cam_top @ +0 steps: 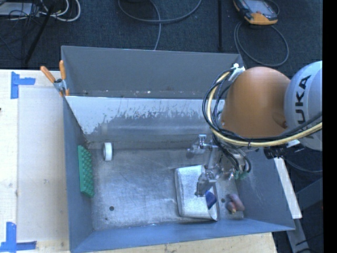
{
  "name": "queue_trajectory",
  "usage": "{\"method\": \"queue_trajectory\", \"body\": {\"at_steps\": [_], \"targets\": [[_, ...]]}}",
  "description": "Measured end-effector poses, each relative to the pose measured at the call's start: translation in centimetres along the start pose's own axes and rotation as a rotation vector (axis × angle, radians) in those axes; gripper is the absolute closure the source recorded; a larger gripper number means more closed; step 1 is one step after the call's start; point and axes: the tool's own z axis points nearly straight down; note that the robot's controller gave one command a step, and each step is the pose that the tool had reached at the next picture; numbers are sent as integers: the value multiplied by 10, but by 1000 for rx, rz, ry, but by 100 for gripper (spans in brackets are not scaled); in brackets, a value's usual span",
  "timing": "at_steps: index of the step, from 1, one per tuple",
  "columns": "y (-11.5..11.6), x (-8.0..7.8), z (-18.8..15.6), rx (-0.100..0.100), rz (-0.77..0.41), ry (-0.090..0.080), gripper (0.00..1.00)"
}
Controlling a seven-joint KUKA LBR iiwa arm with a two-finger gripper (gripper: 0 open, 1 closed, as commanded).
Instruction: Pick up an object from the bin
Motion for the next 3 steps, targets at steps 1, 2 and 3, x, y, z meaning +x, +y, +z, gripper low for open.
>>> {"method": "queue_trajectory", "body": {"at_steps": [1,2,3], "targets": [[-73,-8,73,2,285,5,0],[-161,-1,137,-2,376,1,0],[-159,-3,134,0,371,-5,100]]}}
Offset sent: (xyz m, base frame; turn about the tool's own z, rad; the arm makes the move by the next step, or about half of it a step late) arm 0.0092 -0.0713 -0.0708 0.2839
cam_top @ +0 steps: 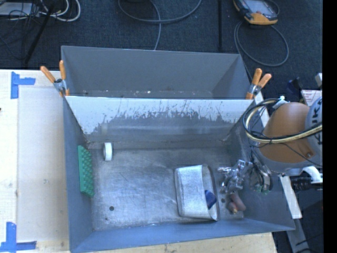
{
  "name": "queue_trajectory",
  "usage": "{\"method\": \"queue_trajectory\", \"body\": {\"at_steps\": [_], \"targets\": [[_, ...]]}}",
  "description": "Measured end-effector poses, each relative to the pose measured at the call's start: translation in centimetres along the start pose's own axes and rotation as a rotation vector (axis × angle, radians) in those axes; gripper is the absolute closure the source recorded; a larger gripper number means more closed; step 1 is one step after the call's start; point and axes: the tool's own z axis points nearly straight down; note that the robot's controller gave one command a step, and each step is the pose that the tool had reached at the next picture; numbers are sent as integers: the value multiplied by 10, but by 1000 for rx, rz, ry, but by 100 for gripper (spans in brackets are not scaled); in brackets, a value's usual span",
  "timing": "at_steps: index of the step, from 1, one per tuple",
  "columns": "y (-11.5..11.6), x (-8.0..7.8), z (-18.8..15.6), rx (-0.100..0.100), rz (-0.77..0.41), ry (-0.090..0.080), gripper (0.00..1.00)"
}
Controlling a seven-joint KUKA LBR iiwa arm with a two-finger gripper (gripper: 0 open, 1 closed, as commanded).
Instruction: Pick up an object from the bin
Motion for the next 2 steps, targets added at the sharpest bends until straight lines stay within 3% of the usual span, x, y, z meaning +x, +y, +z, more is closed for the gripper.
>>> {"method": "queue_trajectory", "body": {"at_steps": [1,2], "targets": [[0,1,1,0,0,5,0],[0,0,0,0,0,0,100]]}}
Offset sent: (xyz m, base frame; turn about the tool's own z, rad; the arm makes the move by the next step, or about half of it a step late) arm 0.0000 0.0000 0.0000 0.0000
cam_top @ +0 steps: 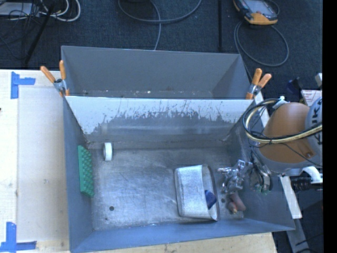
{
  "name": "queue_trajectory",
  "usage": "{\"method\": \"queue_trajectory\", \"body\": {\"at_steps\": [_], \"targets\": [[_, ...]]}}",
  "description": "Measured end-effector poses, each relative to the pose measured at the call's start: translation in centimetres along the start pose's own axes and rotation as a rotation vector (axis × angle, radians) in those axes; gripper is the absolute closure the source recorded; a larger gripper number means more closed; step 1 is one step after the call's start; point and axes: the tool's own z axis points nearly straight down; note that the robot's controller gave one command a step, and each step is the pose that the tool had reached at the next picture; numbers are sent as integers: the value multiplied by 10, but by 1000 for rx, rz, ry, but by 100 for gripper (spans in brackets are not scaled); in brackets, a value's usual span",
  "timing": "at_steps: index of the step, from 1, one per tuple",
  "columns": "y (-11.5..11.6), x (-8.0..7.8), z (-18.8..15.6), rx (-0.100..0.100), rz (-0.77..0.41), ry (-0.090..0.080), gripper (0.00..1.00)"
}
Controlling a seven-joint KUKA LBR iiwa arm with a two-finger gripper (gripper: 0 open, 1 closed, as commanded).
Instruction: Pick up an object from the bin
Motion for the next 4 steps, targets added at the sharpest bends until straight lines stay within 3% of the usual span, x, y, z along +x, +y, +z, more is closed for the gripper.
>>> {"method": "queue_trajectory", "body": {"at_steps": [1,2,3,4], "targets": [[0,1,1,0,0,3,0],[0,0,0,0,0,1,100],[0,1,1,0,0,3,0],[-4,-42,2,-10,-9,12,0]]}}
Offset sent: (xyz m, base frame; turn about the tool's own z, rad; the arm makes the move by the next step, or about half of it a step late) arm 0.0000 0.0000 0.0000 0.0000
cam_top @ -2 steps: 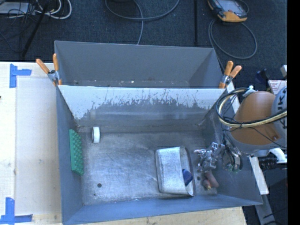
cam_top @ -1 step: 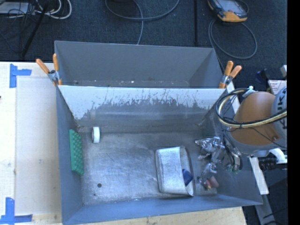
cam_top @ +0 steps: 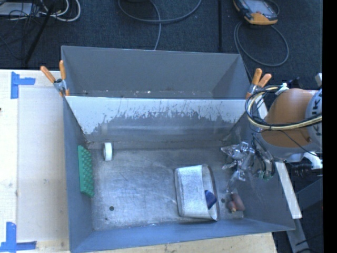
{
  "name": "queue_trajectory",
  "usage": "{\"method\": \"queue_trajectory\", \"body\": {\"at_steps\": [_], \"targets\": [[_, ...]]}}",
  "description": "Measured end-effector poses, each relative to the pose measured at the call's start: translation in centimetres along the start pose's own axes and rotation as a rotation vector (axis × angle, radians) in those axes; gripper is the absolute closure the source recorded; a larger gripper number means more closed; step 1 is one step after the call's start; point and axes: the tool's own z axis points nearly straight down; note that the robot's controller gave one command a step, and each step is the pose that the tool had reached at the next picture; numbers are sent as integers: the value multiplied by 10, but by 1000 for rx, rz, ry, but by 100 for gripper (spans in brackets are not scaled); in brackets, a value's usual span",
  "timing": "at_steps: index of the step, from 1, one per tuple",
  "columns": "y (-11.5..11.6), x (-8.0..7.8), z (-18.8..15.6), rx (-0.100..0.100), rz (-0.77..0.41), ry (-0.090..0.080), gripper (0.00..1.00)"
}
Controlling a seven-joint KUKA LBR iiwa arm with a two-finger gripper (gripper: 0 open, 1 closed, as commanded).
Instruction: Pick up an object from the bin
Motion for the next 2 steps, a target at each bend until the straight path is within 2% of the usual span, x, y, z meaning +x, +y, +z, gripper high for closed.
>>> {"method": "queue_trajectory", "body": {"at_steps": [1,2], "targets": [[-5,-2,-2,7,4,-13,100],[-5,-9,-127,10,10,-18,100]]}}
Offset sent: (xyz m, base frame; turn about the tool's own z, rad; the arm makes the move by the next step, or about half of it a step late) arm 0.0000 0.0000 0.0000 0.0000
